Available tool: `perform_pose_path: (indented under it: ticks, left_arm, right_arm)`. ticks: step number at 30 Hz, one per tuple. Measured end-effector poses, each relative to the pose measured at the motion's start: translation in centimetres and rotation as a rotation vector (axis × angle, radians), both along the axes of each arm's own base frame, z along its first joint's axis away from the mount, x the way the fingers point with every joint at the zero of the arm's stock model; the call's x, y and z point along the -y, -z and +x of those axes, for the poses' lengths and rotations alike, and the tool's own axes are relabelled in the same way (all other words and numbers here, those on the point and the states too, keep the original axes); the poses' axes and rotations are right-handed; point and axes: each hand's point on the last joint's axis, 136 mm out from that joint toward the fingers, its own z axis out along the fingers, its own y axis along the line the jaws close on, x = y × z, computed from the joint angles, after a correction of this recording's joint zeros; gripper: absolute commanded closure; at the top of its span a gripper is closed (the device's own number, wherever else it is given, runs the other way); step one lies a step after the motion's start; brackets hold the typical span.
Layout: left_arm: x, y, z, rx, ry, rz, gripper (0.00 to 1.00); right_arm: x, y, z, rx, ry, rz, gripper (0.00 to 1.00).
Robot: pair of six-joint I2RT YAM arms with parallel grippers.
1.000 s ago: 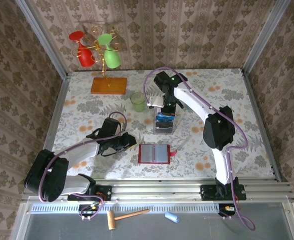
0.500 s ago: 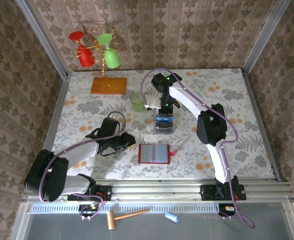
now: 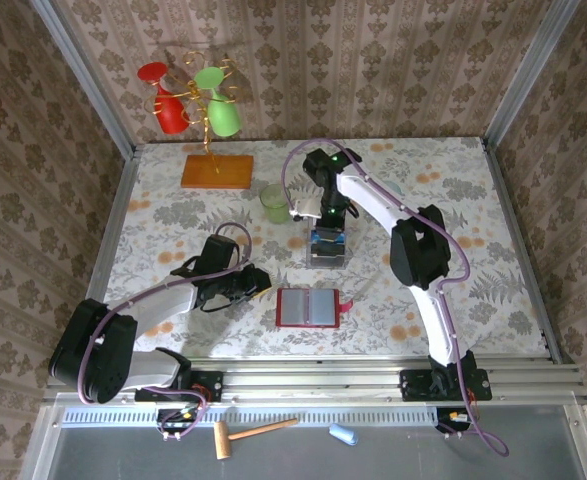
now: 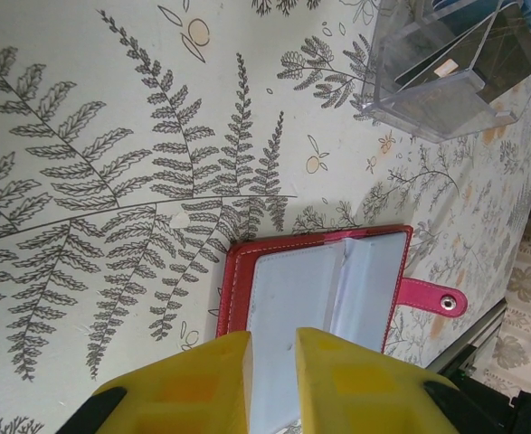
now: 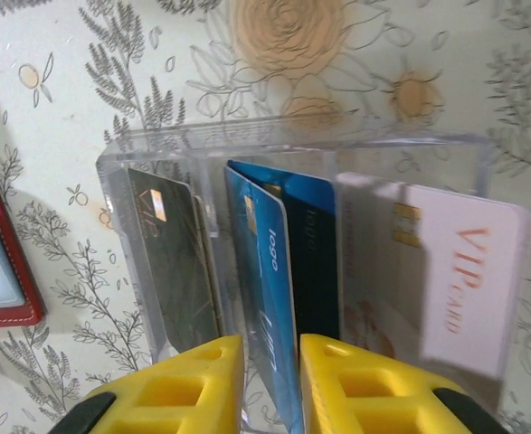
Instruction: Take the credit cards out of the card holder
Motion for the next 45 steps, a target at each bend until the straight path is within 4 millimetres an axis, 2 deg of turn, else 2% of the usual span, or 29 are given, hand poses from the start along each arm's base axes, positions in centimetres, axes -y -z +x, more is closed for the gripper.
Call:
perform_pose_path:
  ticks: [5,9,12,14,23,28,32,36,40,45]
  left_arm:
    - [0.1,0.0,-0.1,-0.003,0.004,-0.003,0.80]
    - [0.5,0.4,-0.4,-0.013,0.020,0.000,0.80]
    - [1.0,1.0,-0.9,-0.026,0.046,0.007,0.80]
    - [1.4,1.2,-1.2,-0.031,0.061,0.010,0.81]
    - [2.2,1.6,-1.8,-0.033,0.094,0.008,0.85]
    - [2.4,1.6,-2.1,-0.034,0.106,0.010,0.88]
    - [2.4,1.8,-2.2,-0.038,0.106,0.013,0.89]
    - [2.0,2.8,-2.7,-0.069,0.106,0.032,0.90]
    - [1.6,3.9,-3.4,-0.101,0.107,0.052,0.90]
    - [1.6,4.3,-3.5,-0.109,0.109,0.053,0.90]
  right_arm:
    - [0.0,-4.1,0.7,0.130,0.056,0.055,0.76]
    - [0.3,-7.4,-0.2,0.210,0.130,0.120,0.75]
    - [0.2,-8.2,-1.6,0.216,0.203,0.171,0.75]
    - [-0.2,-7.7,-2.8,0.197,0.260,0.209,0.75]
    - [-2.4,-2.8,-9.3,-0.005,0.635,0.347,0.77]
    - [-2.8,-0.9,-11.1,-0.137,0.912,0.418,0.82]
    - [-3.8,0.9,-12.6,-0.258,1.073,0.458,0.84]
    - [-5.5,1.9,-14.9,-0.347,1.133,0.457,0.84]
    - [-7.4,2.1,-15.8,-0.414,1.157,0.471,0.81]
    - [-9.2,3.8,-16.7,-0.486,1.185,0.447,0.77]
